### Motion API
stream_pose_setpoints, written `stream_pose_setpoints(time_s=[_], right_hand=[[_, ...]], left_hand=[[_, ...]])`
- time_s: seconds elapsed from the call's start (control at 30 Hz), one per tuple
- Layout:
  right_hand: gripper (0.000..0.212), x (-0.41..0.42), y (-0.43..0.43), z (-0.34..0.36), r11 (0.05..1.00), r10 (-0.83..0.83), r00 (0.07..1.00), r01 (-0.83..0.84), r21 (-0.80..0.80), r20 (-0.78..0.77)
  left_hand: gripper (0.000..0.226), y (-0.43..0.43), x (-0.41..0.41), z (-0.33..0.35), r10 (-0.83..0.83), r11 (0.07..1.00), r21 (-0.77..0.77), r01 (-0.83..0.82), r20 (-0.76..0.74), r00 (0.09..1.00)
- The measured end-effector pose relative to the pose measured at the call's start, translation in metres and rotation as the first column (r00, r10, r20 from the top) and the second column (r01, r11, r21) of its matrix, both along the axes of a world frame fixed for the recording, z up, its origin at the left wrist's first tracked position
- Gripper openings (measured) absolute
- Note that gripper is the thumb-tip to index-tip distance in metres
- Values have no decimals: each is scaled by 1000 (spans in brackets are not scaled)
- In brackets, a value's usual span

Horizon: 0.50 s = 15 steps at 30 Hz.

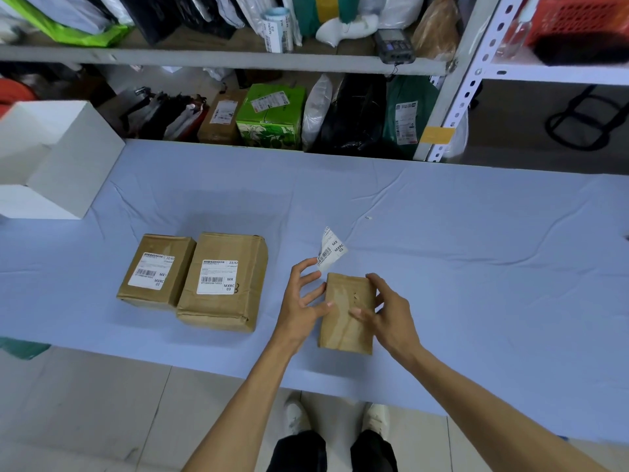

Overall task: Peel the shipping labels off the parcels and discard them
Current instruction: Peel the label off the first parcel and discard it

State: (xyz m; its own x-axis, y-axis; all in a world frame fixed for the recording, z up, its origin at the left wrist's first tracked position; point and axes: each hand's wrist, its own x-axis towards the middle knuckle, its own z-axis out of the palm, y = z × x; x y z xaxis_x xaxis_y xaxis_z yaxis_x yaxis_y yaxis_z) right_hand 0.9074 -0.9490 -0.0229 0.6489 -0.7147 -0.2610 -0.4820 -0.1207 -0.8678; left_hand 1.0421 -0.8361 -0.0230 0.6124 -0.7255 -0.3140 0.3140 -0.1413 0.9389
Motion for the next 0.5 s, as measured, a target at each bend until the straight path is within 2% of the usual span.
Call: stream_pose_setpoints(time_s=[0.1,0.2,0.23,0.33,0.37,0.4,0.43,0.5], right_hand=[[48,2,3,-4,1000,-26,999,26,-8,-37],[49,2,4,-2,999,-20,994,15,-45,-110],[61,2,5,-1,998,-10,988,0,-64,-151],[116,6,11,4,994,58,949,-83,-67,-308],[123,7,13,4,992,74,936,-104,-69,-343],[118,9,14,5,992,76,935,-108,-73,-348],[102,12,13,5,992,71,943,-100,-75,-326],[60,16,8,7,996,57,960,-74,-55,-274]], left_hand=[[78,2,2,-1,17,1000,-3,-17,-21,1000],[77,4,3,-2,19,1000,6,-19,-29,999],[77,4,2,-2,20,1000,6,-19,-33,999],[74,3,1,-2,18,1000,-2,-19,-44,999],[73,3,1,-2,16,1000,-5,-16,-49,999],[73,3,0,-2,13,1000,-7,-13,-50,999],[73,3,0,-2,10,1000,-8,-10,-46,999],[70,5,-1,-1,8,1000,-7,-8,-35,999]])
